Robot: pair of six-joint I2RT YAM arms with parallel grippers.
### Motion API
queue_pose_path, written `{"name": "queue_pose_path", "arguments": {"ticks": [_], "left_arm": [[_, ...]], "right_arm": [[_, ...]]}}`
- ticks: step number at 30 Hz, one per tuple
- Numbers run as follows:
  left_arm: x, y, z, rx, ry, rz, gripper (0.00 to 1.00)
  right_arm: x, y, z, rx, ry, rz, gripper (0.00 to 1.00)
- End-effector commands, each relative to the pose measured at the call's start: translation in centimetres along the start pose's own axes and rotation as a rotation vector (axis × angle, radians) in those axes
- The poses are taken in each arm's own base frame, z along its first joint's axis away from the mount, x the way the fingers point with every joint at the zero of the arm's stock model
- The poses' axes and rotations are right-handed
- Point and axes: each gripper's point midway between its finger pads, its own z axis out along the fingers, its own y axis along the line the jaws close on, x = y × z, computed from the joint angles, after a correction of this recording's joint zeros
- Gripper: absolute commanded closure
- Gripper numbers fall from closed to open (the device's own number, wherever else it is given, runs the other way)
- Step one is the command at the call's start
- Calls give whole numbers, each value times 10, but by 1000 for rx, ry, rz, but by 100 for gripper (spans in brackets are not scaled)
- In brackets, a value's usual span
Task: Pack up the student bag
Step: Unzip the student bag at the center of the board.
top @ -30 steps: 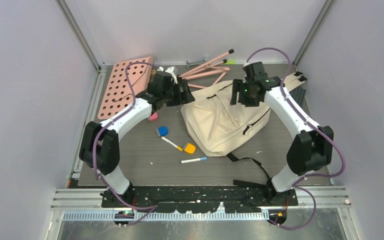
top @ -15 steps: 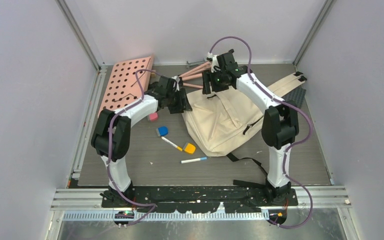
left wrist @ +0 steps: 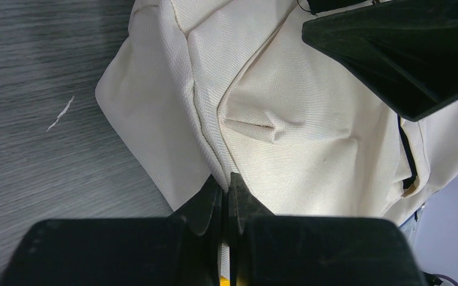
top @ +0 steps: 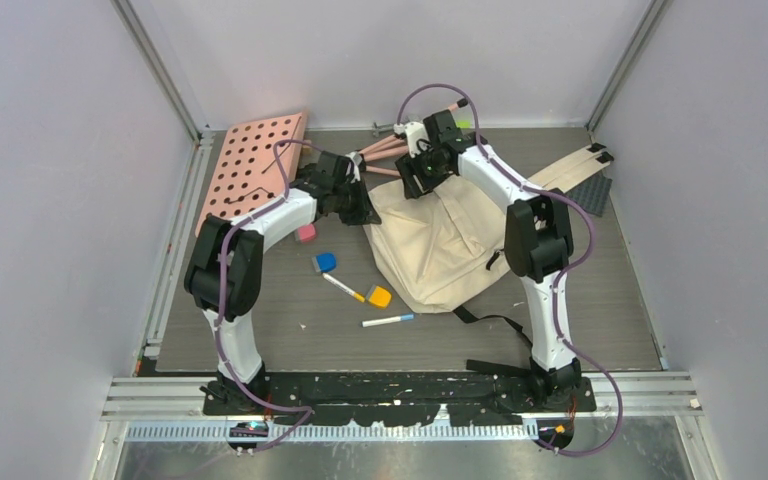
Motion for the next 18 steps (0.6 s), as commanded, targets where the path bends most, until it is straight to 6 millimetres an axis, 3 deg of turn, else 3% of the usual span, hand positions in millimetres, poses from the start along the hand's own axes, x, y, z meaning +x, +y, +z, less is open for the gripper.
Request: {"name": "queue_pose_path", "arguments": {"ticks": [1,8,18], "left_arm": [[-6,-12,-7,48,-6,10,100],[-7,-13,-9,50,-9,3,100],[-5,-16,-9,63,2,-9,100]], "right_arm": [[-11,-7,-6,26,-7,-139,35],[10,-9,6,53,60,-209,40],[15,-13,16,103,57,-224,63]]}}
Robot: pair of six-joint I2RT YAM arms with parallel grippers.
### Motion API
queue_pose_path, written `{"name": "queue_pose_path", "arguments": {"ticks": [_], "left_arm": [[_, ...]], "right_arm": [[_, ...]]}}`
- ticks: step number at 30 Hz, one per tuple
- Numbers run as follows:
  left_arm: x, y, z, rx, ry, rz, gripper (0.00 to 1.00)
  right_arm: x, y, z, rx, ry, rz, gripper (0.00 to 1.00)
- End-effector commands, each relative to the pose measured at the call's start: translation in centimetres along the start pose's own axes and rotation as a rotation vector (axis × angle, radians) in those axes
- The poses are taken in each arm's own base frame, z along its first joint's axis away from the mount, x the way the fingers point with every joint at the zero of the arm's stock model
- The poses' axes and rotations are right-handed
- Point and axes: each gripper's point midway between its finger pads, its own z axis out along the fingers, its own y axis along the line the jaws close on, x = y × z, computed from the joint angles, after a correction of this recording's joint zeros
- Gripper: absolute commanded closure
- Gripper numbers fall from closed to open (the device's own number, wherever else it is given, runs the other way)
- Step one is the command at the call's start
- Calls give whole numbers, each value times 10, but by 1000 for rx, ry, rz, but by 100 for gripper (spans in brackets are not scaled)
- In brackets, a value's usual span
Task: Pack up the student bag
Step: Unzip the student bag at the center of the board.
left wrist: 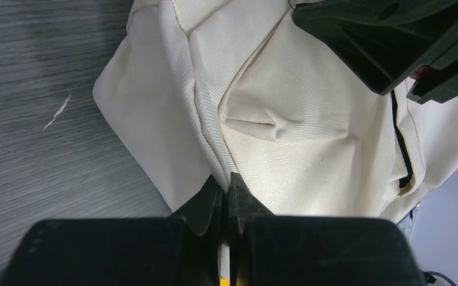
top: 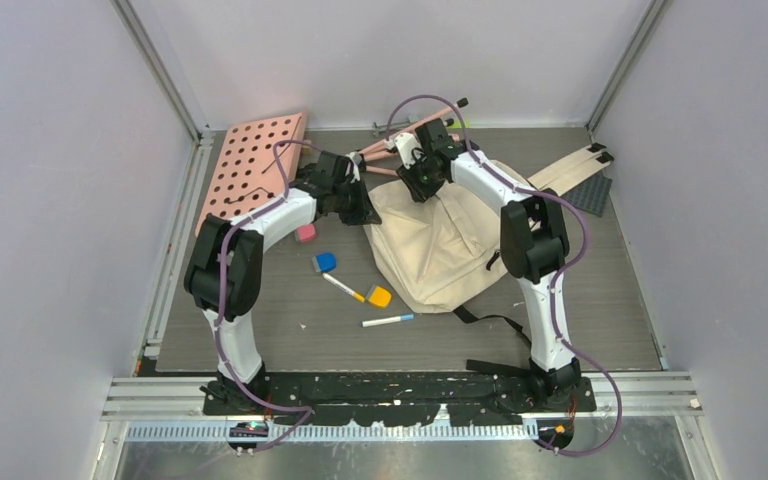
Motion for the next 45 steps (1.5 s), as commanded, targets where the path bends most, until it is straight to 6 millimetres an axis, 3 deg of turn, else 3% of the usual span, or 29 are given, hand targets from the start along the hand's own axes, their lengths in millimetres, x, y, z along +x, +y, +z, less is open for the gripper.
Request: {"name": "queue_pose_path", "arguments": {"ticks": [1,5,7,13,17,23,34,40,45], "left_arm": [[-5,-15,-9,55,-3,1,100],[1,-15,-10,65,15,4,100],[4,-14,-12,71,22,8,100],[8,-13,-17,66,17,8,100],[6,-14,-18,70,7,3,100],[3,-16,-22,67,-5,3,100],[-2,-11,-21,47,-32,-5,100],[-6,-7,-22,36,-45,-12,100],[-9,-2,-22,32,-52,-21,100]], "right_arm": [[-4,-3,4,40,-15,-23,71],[-12,-4,5,63,-31,6,94],[-21,-6,2,73,-49,36,99],[-54,-4,-23,74,-143,147,99],[-61,6,-36,43,-168,172,99],[-55,15,-52,17,-145,222,99],[-45,18,-100,72,-171,265,99],[-33,20,-121,87,-178,300,99],[-15,34,-136,63,-167,323,99]]}}
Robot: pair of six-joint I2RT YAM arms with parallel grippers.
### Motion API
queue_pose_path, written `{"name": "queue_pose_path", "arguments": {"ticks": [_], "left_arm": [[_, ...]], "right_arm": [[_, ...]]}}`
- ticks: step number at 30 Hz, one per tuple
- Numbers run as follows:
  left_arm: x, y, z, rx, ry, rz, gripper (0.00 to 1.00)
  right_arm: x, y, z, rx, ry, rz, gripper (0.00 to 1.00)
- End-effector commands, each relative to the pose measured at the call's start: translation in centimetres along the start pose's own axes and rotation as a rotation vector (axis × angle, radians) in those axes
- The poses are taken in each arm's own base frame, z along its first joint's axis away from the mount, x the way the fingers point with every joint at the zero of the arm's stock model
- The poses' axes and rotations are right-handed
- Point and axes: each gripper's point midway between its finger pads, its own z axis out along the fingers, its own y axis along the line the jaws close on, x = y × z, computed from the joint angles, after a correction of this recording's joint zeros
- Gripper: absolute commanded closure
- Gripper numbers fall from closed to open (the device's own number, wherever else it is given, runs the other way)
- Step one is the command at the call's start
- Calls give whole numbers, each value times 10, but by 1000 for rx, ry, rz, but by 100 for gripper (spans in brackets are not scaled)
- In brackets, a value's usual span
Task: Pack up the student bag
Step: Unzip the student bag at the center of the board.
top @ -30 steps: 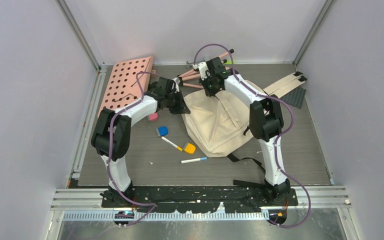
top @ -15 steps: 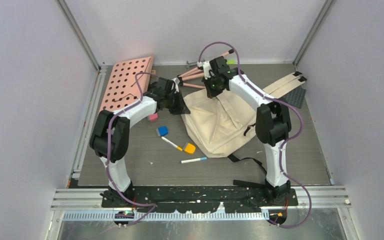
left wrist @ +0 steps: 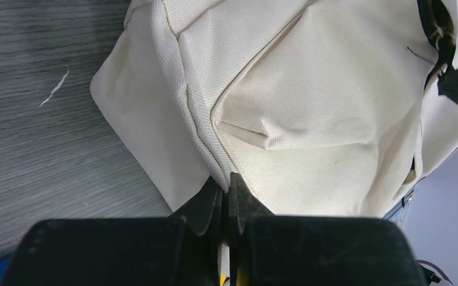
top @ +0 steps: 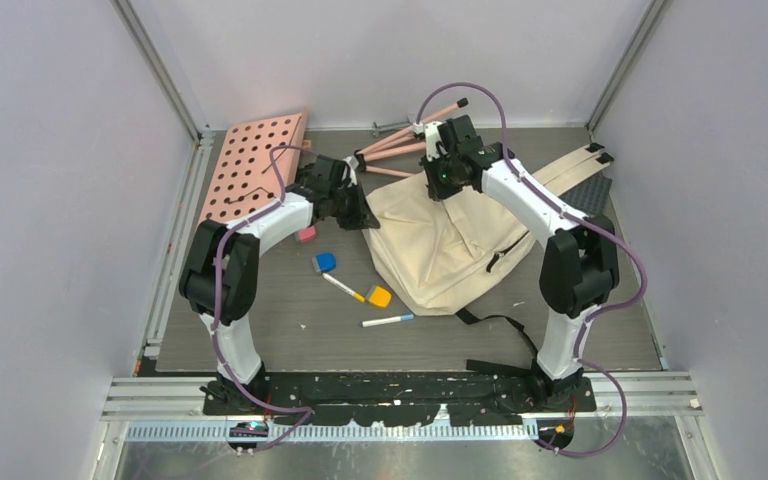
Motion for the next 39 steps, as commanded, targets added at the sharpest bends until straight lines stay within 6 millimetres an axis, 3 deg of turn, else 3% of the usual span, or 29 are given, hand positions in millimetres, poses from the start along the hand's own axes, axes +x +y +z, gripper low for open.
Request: {"name": "queue_pose_path", "arguments": {"ticks": [1,9,15,18,21,24,29,34,39], "left_arm": [[-18,-5,-15,23,-60,5,100],[-23,-2,-13,27,-68,-2,100],[-30,-8,-9,61,-69,15,100],[-36,-25,-16,116,-85,141,84],[-48,-41,-32,127,-155,303,54],[-56,-60,-44,165,-210,445,43],[-39,-88,-34,229,-191,770,40],[-18,-88,-13,236,-145,957,40],[-8,-88,-5,192,-153,1117,38]], "right_arm": [[-2,14,-37,-33,-54,32,99],[26,21,-69,-39,-38,56,99],[51,8,-85,59,-35,102,99],[42,7,-95,82,-93,149,99],[30,7,-101,84,-125,181,99],[22,8,-99,80,-134,198,99],[16,9,-97,66,-140,209,99],[14,7,-101,59,-158,232,99],[11,7,-103,40,-179,260,99]]}}
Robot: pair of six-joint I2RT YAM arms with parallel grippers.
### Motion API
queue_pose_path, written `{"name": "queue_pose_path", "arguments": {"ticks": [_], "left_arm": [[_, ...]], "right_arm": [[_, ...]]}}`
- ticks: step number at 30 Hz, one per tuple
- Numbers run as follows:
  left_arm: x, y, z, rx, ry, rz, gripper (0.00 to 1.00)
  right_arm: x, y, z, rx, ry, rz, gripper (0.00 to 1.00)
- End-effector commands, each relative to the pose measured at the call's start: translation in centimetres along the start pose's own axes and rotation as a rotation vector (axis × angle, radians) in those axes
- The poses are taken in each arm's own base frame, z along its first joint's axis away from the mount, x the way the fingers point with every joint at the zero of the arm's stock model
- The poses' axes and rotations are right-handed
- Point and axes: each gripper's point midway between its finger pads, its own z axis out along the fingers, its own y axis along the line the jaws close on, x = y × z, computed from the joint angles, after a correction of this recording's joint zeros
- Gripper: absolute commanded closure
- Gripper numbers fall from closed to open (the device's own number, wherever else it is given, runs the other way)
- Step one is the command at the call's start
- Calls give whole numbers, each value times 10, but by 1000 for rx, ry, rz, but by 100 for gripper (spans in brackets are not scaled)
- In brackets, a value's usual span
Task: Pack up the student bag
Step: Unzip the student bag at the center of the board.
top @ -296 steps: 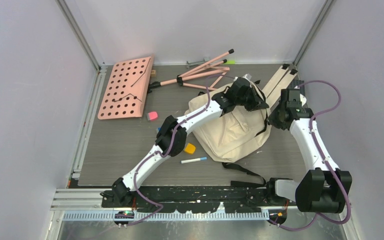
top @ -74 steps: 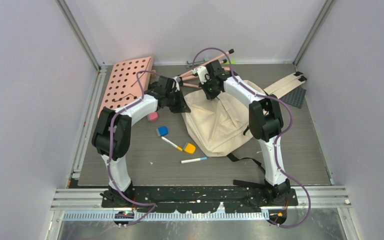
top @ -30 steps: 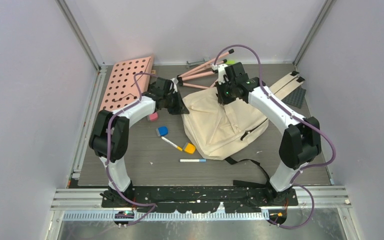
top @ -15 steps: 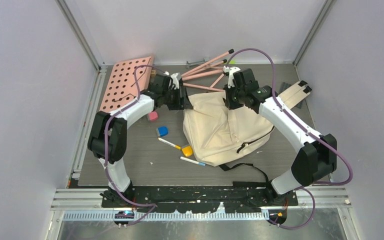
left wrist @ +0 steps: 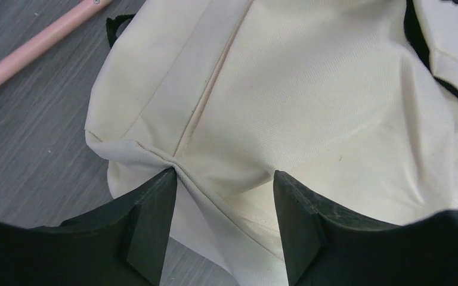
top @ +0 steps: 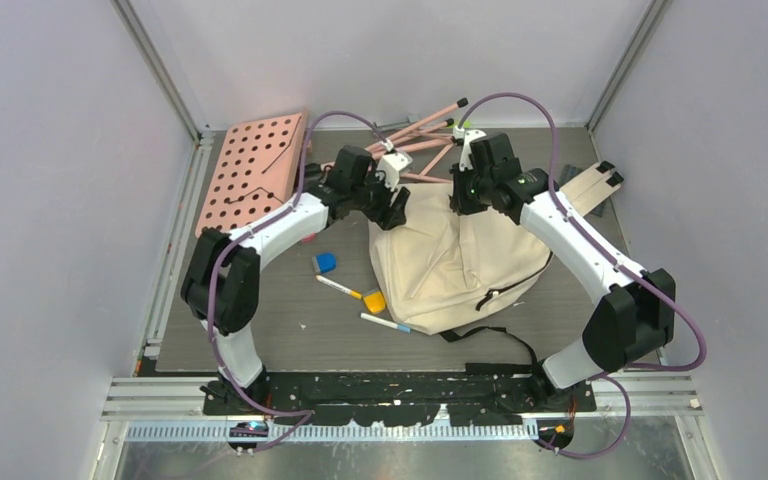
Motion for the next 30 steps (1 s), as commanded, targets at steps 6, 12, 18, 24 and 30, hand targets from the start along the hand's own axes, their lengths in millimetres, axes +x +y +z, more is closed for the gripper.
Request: {"name": "queue_pose_path", "arguments": {"ticks": [6,12,18,24,30], "left_arm": [[-23,-11,9,-52,-53,371,32],[-37,-17,-11,-95,-94,518,29],[-52,-26,-29,-118,-149,575,24],[-45,-34,-25,-71,-140,592,17],[-22,-32,-2,-25,-73,583,16]], "right_arm": [[-20,7,-13,-51,-63,47,99],[-19,4,-13,-53,-61,62,99],[-19,2,-12,-52,-60,71,99],[-18,-2,-12,-48,-57,83,99],[-17,-4,-13,-48,-56,94,99]]}}
